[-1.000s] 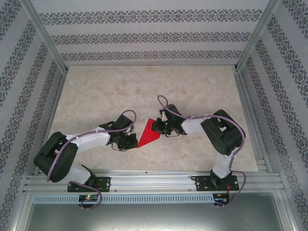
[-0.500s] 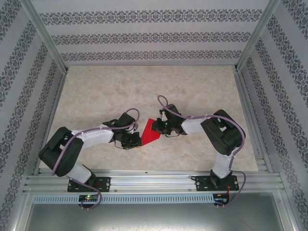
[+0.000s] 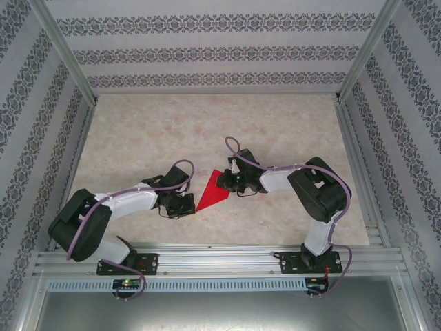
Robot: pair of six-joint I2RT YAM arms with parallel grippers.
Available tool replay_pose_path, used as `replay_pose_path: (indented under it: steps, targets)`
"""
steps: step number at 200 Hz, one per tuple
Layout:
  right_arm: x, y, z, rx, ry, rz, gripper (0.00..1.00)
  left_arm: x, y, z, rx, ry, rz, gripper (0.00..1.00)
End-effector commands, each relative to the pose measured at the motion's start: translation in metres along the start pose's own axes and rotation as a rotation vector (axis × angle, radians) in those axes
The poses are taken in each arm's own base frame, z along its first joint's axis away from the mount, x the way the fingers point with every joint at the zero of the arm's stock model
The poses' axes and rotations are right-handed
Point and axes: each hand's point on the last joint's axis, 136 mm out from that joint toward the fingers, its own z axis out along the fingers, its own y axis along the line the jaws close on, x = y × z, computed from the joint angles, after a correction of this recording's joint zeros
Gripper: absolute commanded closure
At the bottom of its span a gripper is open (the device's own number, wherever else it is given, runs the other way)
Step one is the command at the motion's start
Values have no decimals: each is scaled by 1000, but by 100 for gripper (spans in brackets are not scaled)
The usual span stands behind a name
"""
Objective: Fold a paper plane with a square sheet of paper (pick it up from the middle)
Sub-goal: Fourth fold the wing at the center of the table.
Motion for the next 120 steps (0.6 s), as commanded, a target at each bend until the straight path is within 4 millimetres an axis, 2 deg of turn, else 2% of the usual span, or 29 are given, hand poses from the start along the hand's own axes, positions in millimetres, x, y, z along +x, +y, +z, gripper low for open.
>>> replay_pose_path:
  steps: [1,35,70,101,120]
  targets:
    - [23,-60,8,192,67,37,89,16,21,-9,-80,18,-35,92]
    - [26,-52,5,168,104,-49,89,2,9,-30,-48,-80,-8,90]
    - [37,-25,1,57,214,-227,88,-18,-14,-51,27,-195,42,85]
    - [44,2,-5,-14,292,-353,87,-29,-38,-52,100,-208,86,78]
    - [33,25,-18,-43,243,-392,85,-36,-47,-48,101,-191,107,73]
